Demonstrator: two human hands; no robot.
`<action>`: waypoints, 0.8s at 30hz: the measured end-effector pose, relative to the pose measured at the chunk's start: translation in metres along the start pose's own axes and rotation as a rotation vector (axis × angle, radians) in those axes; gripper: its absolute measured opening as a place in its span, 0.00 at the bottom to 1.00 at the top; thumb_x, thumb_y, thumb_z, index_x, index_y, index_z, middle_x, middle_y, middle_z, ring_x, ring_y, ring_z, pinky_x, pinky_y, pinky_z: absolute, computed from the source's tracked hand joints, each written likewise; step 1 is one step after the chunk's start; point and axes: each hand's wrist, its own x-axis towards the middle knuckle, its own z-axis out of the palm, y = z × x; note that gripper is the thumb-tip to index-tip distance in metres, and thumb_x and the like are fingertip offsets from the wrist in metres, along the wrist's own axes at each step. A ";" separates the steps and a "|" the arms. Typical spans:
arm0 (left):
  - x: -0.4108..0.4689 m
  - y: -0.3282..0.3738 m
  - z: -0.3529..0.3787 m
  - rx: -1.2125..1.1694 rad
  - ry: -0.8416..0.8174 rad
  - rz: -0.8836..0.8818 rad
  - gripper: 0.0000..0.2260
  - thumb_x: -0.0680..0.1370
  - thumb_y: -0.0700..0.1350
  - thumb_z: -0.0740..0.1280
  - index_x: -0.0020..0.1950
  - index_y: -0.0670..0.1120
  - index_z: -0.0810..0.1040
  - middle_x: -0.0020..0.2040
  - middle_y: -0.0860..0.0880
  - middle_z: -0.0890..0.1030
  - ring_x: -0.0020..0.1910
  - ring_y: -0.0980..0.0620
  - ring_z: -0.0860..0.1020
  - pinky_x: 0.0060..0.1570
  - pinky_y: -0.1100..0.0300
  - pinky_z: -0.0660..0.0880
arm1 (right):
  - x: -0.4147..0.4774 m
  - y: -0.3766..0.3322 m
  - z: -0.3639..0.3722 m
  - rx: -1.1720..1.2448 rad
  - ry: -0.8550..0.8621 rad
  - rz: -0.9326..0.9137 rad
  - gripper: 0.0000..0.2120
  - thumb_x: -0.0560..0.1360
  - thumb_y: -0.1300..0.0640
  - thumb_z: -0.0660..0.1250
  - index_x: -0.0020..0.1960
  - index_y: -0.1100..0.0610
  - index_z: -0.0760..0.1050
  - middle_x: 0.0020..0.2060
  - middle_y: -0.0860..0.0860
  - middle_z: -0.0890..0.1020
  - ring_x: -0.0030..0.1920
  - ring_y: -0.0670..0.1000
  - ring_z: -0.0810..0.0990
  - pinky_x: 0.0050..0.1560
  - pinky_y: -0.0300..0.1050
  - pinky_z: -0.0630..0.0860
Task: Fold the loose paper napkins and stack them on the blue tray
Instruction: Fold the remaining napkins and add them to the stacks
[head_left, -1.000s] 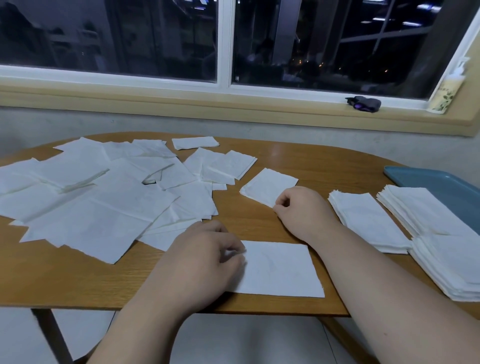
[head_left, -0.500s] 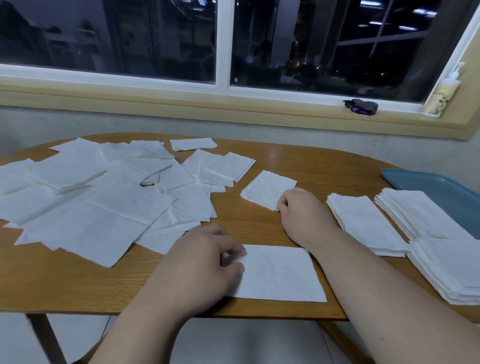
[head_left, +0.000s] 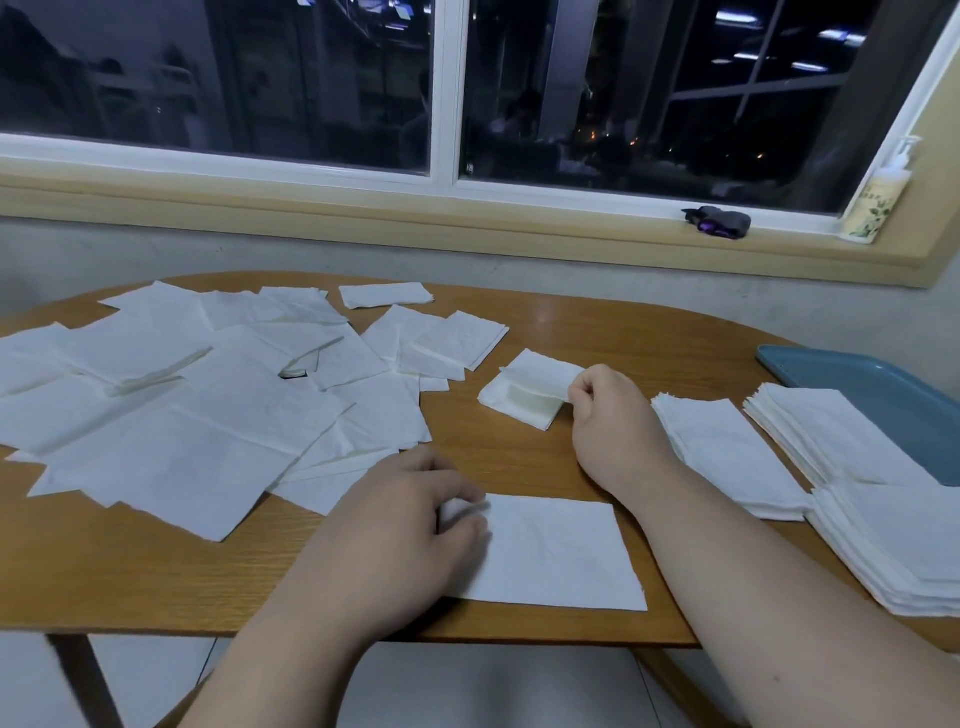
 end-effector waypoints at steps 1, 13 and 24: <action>0.000 0.001 -0.001 -0.002 0.007 -0.003 0.09 0.77 0.57 0.65 0.56 0.62 0.80 0.53 0.67 0.72 0.52 0.66 0.72 0.44 0.72 0.65 | 0.000 -0.001 -0.004 0.039 0.018 0.011 0.11 0.81 0.62 0.55 0.43 0.51 0.70 0.46 0.45 0.75 0.44 0.47 0.74 0.38 0.43 0.70; 0.003 0.011 0.006 -0.010 0.194 0.060 0.40 0.73 0.58 0.71 0.77 0.66 0.49 0.72 0.66 0.54 0.71 0.59 0.58 0.63 0.58 0.72 | -0.104 -0.035 -0.060 0.428 -0.104 -0.156 0.10 0.81 0.57 0.61 0.44 0.44 0.73 0.52 0.35 0.80 0.50 0.42 0.80 0.51 0.46 0.77; 0.001 0.020 0.001 -0.094 0.167 0.142 0.04 0.73 0.51 0.68 0.44 0.61 0.80 0.54 0.71 0.76 0.59 0.66 0.72 0.59 0.59 0.70 | -0.134 -0.002 -0.075 0.597 -0.145 -0.174 0.03 0.73 0.49 0.64 0.45 0.42 0.76 0.55 0.40 0.82 0.52 0.46 0.80 0.50 0.37 0.76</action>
